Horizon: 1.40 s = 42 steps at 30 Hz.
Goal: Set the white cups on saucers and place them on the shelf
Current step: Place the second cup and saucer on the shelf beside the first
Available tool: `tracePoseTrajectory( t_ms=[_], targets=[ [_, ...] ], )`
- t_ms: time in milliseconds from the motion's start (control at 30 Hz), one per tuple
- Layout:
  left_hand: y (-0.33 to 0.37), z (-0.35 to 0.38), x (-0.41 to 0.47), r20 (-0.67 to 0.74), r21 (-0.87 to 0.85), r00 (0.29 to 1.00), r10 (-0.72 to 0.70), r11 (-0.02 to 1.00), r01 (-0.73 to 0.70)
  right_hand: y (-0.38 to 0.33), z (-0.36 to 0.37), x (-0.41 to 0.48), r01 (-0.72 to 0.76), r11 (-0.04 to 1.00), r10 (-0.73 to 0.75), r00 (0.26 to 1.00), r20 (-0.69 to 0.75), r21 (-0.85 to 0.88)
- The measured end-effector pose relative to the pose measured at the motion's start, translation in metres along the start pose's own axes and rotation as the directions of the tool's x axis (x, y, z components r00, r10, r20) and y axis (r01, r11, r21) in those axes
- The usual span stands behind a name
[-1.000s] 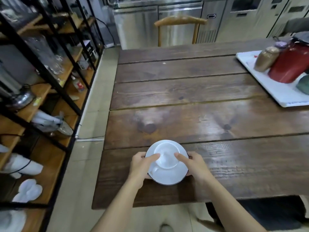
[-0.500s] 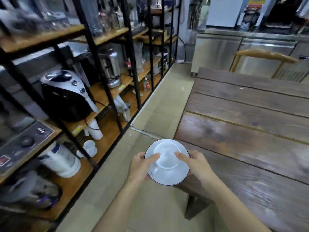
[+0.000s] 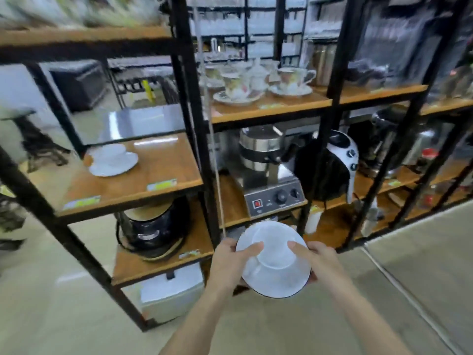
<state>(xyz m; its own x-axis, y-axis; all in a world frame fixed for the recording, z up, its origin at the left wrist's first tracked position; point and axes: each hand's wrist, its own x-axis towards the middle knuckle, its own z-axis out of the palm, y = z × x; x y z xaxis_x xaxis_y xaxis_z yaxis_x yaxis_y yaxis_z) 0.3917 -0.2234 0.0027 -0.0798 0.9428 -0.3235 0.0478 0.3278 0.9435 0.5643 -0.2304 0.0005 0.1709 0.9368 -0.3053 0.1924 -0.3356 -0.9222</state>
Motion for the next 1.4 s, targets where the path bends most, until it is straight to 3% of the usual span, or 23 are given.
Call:
tracePoseTrajectory(
  t_ms=[133,267,433,533,767,933,1133,1400],
  targets=[
    [0.021,-0.087,0.019,-0.165,-0.071,0.986,-0.011,0.997,-0.001,-0.049,0.088,0.028,0.090,0.996,-0.084,0.981,0.177,-0.026],
    [0.043,-0.154,0.051,-0.285,-0.104,0.959,0.008,0.994,-0.039,-0.089,0.164,0.068,0.048,0.999,-0.048,0.957,0.286,0.007],
    [0.067,-0.212,0.119,-0.373,-0.114,0.927,0.044,0.989,-0.093,-0.133,0.233,0.123,0.137,0.990,-0.127,0.943,0.307,-0.012],
    [0.080,-0.232,0.161,-0.394,-0.133,0.919,0.025,0.988,-0.084,-0.152,0.263,0.164,0.119,0.993,-0.118,0.933,0.341,0.021],
    [0.101,-0.263,0.257,-0.389,-0.139,0.920,-0.044,0.990,-0.011,-0.191,0.313,0.234,0.041,0.996,-0.064,0.953,0.296,0.083],
    [0.098,-0.266,0.303,-0.307,-0.242,0.939,-0.155,0.967,0.080,-0.195,0.332,0.271,-0.017,0.995,-0.001,0.986,0.169,0.100],
    [0.101,-0.259,0.332,-0.224,-0.348,0.930,-0.293,0.915,0.204,-0.194,0.345,0.298,-0.038,0.997,0.035,0.998,0.048,0.066],
    [0.104,-0.253,0.352,-0.222,-0.361,0.920,-0.323,0.904,0.230,-0.197,0.355,0.322,-0.046,0.998,0.045,0.999,0.008,0.054]
  ],
)
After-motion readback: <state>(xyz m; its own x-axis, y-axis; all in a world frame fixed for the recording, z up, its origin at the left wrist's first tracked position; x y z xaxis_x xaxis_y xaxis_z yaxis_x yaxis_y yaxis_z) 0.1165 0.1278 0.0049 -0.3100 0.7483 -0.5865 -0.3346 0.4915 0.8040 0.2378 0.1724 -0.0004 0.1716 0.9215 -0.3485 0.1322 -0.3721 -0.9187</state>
